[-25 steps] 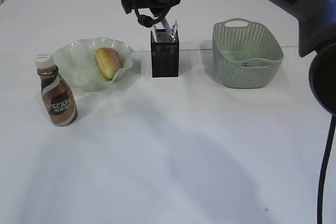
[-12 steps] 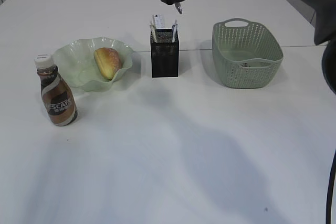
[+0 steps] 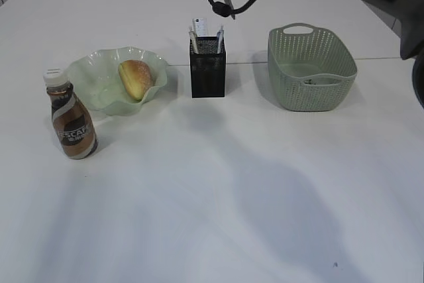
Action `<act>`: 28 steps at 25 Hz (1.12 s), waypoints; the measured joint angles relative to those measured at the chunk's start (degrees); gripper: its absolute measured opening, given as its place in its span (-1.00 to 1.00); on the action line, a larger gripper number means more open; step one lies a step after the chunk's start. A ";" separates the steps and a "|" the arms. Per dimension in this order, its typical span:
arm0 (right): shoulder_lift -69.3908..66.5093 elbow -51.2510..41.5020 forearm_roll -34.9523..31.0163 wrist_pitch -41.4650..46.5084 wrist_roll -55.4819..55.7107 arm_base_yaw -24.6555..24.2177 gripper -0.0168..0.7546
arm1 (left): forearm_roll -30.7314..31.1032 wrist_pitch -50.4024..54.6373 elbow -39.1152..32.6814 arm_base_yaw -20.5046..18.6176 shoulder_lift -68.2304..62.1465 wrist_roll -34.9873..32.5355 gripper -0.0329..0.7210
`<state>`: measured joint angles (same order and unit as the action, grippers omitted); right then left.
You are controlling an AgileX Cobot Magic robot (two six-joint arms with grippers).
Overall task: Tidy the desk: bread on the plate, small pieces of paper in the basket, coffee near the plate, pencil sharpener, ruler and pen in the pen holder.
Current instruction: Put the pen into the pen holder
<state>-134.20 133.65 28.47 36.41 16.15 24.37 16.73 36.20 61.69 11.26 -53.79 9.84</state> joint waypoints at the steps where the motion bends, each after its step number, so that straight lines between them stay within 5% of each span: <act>1: 0.00 -0.76 0.59 -0.61 0.32 -0.15 -0.66 | 0.00 -0.39 0.00 0.00 -0.10 0.00 -0.21; 14: 0.00 -7.71 5.29 -11.26 4.50 -2.32 -0.66 | 0.12 -3.18 0.00 0.00 -1.86 0.00 -0.21; 28: 0.00 -17.22 5.84 -32.67 7.46 -4.13 -0.66 | 0.23 -6.16 0.00 0.00 -3.04 0.00 -0.21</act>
<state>-134.20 116.43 34.31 3.74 23.61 20.24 16.97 30.03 61.69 11.26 -56.83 9.84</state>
